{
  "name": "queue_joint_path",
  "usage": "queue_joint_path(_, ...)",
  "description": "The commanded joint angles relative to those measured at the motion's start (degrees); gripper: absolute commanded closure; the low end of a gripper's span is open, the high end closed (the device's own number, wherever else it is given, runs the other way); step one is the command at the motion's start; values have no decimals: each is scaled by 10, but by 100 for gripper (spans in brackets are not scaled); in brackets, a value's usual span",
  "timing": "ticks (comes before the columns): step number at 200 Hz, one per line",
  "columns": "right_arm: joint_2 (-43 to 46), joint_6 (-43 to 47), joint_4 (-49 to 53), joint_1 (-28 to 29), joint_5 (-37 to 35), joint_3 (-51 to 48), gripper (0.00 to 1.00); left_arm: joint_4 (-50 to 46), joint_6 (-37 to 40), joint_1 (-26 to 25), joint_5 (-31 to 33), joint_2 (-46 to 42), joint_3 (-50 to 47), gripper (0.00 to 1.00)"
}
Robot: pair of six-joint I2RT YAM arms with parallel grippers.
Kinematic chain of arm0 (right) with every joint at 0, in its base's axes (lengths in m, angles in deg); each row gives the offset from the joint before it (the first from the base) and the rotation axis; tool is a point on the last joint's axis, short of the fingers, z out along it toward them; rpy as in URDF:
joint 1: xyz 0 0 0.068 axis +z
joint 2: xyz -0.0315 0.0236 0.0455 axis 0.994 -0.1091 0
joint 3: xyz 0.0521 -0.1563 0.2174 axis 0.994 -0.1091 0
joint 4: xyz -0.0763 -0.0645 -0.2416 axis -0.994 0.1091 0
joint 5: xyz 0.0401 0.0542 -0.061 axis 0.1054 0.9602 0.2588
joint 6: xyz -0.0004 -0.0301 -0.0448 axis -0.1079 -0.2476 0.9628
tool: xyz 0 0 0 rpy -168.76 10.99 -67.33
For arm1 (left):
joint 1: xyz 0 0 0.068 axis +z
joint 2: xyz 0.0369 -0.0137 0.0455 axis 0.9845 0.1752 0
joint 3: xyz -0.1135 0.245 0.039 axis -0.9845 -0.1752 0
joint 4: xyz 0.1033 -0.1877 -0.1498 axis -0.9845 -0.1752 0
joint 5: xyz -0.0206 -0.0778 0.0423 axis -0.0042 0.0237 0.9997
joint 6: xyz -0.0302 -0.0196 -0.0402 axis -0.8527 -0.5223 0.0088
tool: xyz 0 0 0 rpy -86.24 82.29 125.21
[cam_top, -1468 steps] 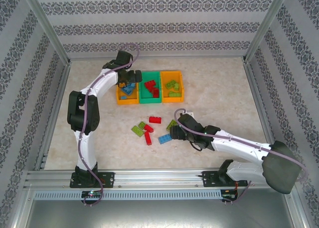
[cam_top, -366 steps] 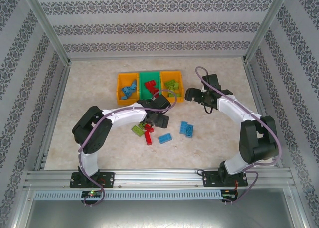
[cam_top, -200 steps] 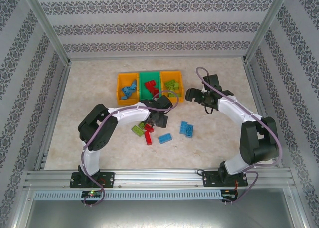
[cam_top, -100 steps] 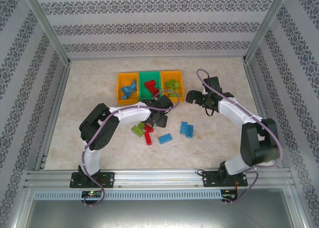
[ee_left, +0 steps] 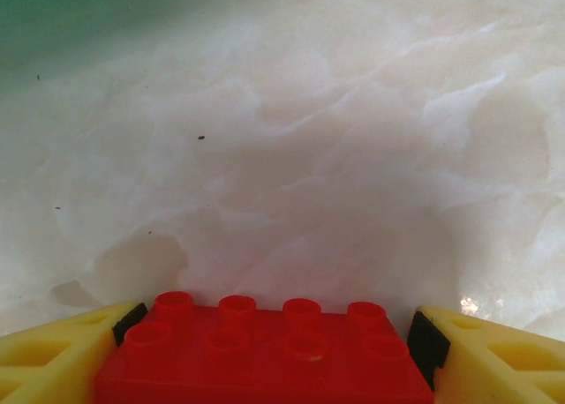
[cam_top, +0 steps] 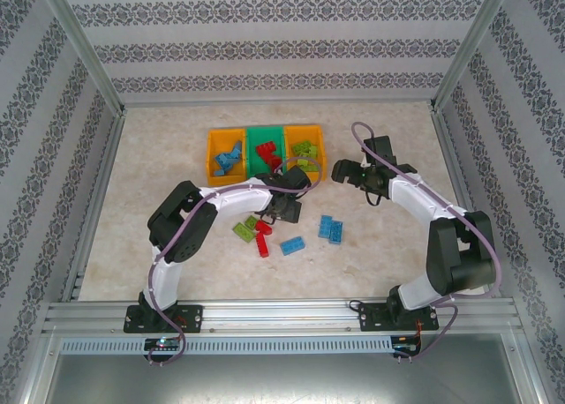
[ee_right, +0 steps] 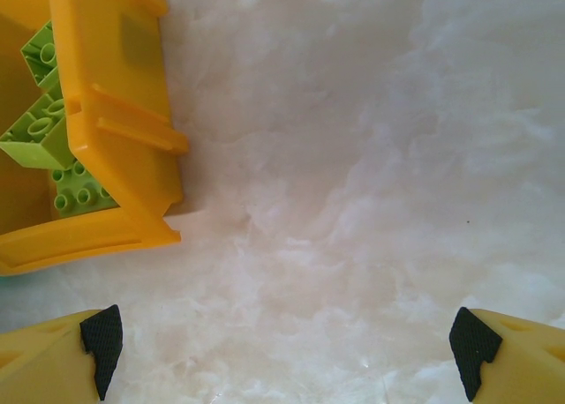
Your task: Sort the legos into containers by color
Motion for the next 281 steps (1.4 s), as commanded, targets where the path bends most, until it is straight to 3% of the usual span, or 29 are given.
queue_joint_path(1,17,5,-4,-6,10,-9,2,-21,-11,-7,14,16,10,23)
queue_joint_path(97,23,7,-4,-11,11,-20,2,-18,0,1,15,-10,3,50)
queue_joint_path(138,43,19,-8,-4,27,-48,2,-46,27,16,36,-55,22,49)
queue_joint_path(188,117,5,16,45,-10,-114,2,-84,92,83,43,-69,104,49)
queue_joint_path(228,166,-50,31,103,-43,-172,3,-107,117,147,0,-12,209,49)
queue_joint_path(281,218,-100,35,163,-53,-227,7,-137,138,180,-17,82,329,47)
